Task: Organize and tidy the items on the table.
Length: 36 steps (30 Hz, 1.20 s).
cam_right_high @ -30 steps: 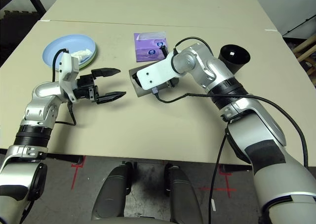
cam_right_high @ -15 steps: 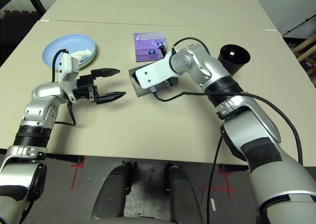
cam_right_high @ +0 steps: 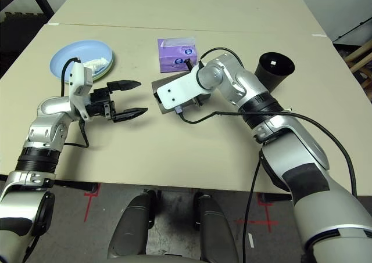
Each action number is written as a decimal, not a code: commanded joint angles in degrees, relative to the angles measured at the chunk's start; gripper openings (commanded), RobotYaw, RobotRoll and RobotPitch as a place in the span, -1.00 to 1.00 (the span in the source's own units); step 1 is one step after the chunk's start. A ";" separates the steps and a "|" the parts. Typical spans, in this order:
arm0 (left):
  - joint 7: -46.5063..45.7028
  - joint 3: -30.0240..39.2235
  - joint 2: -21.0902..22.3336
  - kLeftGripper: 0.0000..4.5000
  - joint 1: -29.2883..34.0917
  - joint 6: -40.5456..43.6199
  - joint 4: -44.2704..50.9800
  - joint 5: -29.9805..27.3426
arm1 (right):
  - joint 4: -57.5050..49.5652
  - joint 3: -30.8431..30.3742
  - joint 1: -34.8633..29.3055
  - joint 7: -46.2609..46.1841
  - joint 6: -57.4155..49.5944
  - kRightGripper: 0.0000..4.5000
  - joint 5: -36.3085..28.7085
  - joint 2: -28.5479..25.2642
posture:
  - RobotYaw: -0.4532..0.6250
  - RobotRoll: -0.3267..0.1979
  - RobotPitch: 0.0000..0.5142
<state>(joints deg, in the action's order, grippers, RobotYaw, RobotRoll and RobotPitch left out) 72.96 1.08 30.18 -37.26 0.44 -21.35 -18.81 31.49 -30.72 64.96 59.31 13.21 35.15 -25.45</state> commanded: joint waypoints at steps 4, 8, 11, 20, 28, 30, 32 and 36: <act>0.83 -0.78 0.45 1.00 -0.20 -0.54 -0.84 0.42 | -1.35 -0.42 -0.89 1.72 -1.07 -0.83 -0.47 -0.89 | 0.31 0.25 -0.20; 0.97 -0.85 0.53 1.00 -0.35 -0.50 -0.93 0.55 | -1.13 -0.50 -0.71 1.92 -0.86 -0.83 -0.34 -1.13 | 0.31 0.25 -0.20; 1.03 -0.89 0.55 1.00 -0.46 -0.54 -1.06 0.65 | -0.77 -0.62 -0.45 1.50 -0.20 -0.50 -0.18 -1.07 | 0.31 0.25 -0.21; 1.76 -1.34 0.43 1.00 -1.92 -1.70 -3.62 1.49 | -5.12 3.55 0.23 4.24 -3.89 0.97 -5.53 -1.18 | 0.27 0.25 -0.27; 2.84 -1.74 0.08 1.00 -4.07 -3.41 -7.18 1.90 | -17.71 12.75 -3.49 14.08 -21.46 0.99 -19.69 -4.01 | 0.20 0.25 -0.28; 3.22 -1.93 -0.04 1.00 -4.44 -3.96 -8.08 1.96 | -20.34 16.45 -6.25 15.44 -25.15 0.99 -26.23 -3.71 | 0.18 0.25 -0.29; 3.54 -2.10 -0.17 1.00 -4.74 -4.31 -8.73 1.96 | -22.24 18.83 -9.31 14.23 -26.87 0.99 -29.33 -3.93 | 0.15 0.25 -0.29; 3.98 -2.52 -0.61 1.00 -5.61 -4.86 -10.14 2.10 | -28.09 25.82 -18.01 8.00 -36.55 0.99 -37.41 -1.11 | 0.13 0.25 -0.28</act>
<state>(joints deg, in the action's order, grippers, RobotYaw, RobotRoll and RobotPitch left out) 76.17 -0.67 29.79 -42.40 -3.72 -30.40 -17.53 5.91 -7.22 49.14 69.58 -19.80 1.02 -27.17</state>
